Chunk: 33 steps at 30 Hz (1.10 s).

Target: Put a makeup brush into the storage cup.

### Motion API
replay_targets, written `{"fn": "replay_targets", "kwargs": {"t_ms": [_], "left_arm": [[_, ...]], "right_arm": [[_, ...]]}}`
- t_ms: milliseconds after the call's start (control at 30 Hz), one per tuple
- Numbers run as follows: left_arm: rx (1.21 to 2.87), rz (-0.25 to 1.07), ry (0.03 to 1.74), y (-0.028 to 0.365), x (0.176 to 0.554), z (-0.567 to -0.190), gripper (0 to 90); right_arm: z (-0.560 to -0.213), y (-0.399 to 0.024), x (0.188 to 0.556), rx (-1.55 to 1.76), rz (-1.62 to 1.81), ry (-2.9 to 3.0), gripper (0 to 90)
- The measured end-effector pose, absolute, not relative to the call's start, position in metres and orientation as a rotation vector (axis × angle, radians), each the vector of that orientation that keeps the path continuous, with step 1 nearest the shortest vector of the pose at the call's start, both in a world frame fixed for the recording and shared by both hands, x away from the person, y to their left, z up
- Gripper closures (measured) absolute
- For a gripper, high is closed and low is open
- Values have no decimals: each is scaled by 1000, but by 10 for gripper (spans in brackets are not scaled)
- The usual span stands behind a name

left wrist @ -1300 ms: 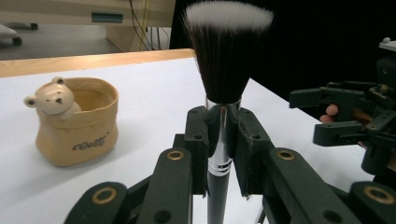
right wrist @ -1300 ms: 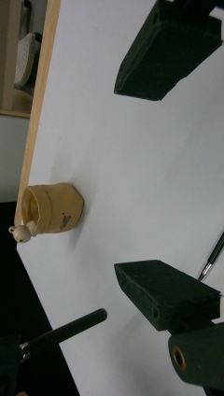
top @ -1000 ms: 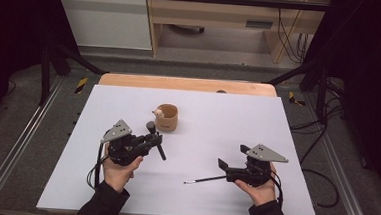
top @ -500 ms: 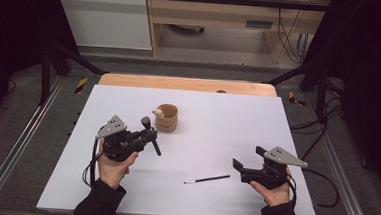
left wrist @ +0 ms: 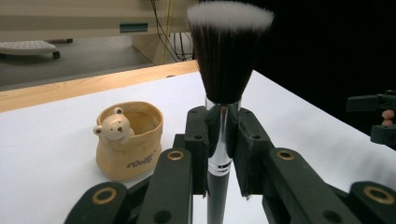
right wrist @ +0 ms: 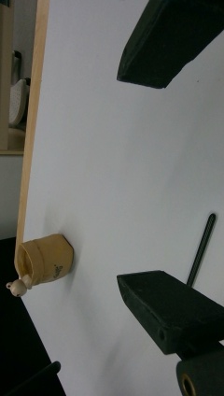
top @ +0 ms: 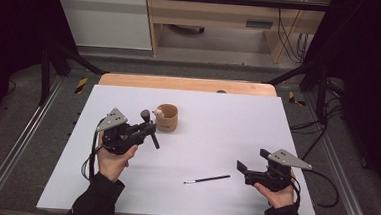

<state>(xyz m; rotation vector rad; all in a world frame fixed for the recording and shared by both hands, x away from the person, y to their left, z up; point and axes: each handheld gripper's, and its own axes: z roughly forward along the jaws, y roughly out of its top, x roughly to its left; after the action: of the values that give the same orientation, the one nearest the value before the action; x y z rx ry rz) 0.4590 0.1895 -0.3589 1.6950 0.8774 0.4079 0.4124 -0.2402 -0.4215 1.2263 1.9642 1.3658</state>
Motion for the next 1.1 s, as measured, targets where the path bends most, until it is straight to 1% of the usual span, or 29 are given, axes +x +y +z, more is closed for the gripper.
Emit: {"fn": "replay_targets", "kwargs": {"t_ms": [1100], "left_arm": [[1719, 444, 884, 173, 489, -341, 770]], "right_arm": [[-422, -245, 410, 1211, 1375, 1963, 45]]}}
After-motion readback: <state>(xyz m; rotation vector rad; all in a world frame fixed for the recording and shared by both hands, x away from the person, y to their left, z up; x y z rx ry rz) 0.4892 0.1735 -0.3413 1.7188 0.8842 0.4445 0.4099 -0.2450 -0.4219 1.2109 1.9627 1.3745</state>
